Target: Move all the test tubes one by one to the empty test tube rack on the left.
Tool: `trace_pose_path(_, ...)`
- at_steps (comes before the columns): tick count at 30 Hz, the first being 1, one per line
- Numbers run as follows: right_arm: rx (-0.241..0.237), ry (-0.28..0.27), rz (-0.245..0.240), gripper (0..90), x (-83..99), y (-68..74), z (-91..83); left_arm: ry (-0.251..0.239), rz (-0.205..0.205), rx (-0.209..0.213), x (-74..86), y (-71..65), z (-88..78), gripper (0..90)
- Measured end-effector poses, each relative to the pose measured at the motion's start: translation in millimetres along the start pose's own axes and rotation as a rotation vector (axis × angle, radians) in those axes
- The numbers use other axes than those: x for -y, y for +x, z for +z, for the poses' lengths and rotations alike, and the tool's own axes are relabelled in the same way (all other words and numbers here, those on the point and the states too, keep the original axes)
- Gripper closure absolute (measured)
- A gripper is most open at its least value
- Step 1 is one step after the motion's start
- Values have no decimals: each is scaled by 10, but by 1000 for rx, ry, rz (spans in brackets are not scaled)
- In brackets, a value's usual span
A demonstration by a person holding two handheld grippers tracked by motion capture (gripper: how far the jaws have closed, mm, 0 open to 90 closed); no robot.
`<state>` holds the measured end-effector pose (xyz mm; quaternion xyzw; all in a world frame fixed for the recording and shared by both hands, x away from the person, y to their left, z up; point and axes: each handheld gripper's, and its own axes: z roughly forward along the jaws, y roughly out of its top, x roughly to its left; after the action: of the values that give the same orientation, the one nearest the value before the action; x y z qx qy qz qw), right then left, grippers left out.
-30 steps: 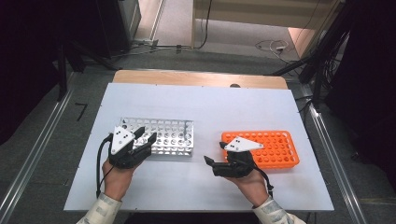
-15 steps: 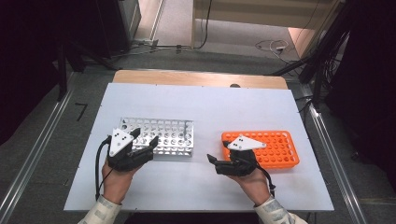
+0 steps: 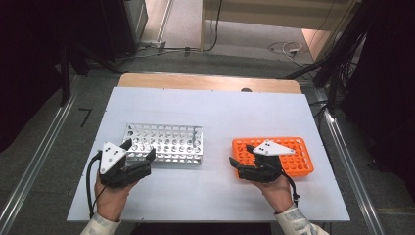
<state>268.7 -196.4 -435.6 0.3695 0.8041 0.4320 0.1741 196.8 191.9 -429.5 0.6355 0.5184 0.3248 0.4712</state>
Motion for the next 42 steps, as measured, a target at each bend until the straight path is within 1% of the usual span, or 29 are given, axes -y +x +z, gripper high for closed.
trace_pose_path(4, 22, -11, 15, 237, 34, -95, -82, -10, -19, -56, 39, 145, -96, 191)
trace_pose_path(6, 32, -16, 22, 237, 62, -148, -126, -13, -29, -75, 64, 215, -139, 188)
trace_pose_path(12, 74, -29, 48, 236, 150, -308, -279, 4, -29, -107, 154, 317, -209, 183)
trace_pose_path(15, 107, -38, 55, 231, 210, -407, -378, 27, -21, -121, 213, 365, -208, 176)
trace_pose_path(18, 136, -42, 78, 230, 284, -516, -471, 50, -15, -140, 279, 411, -181, 174)
trace_pose_path(20, 159, -42, 98, 230, 347, -608, -551, 73, -25, -154, 327, 465, -160, 173)
trace_pose_path(22, 174, -45, 117, 229, 397, -677, -614, 80, -33, -164, 353, 501, -159, 164)
trace_pose_path(25, 205, -46, 132, 224, 482, -786, -709, 90, -33, -175, 387, 536, -169, 165)
trace_pose_path(27, 220, -44, 155, 218, 537, -861, -767, 101, -27, -181, 413, 550, -172, 164)
trace_pose_path(28, 225, -47, 158, 218, 560, -893, -789, 103, -28, -182, 421, 553, -171, 164)
trace_pose_path(32, 253, -40, 183, 217, 646, -989, -860, 113, -26, -194, 455, 580, -176, 162)
trace_pose_path(35, 271, -33, 191, 213, 730, -1059, -915, 125, -45, -198, 502, 619, -166, 163)
trace_pose_path(38, 278, -23, 207, 214, 804, -1109, -958, 152, -64, -196, 557, 665, -125, 163)
trace_pose_path(39, 278, -18, 210, 213, 826, -1121, -976, 166, -65, -200, 575, 683, -103, 163)
trace_pose_path(40, 282, -19, 214, 214, 848, -1131, -1002, 174, -67, -206, 584, 690, -93, 162)
trace_pose_path(42, 276, -18, 219, 207, 877, -1136, -1034, 187, -68, -213, 605, 706, -64, 163)
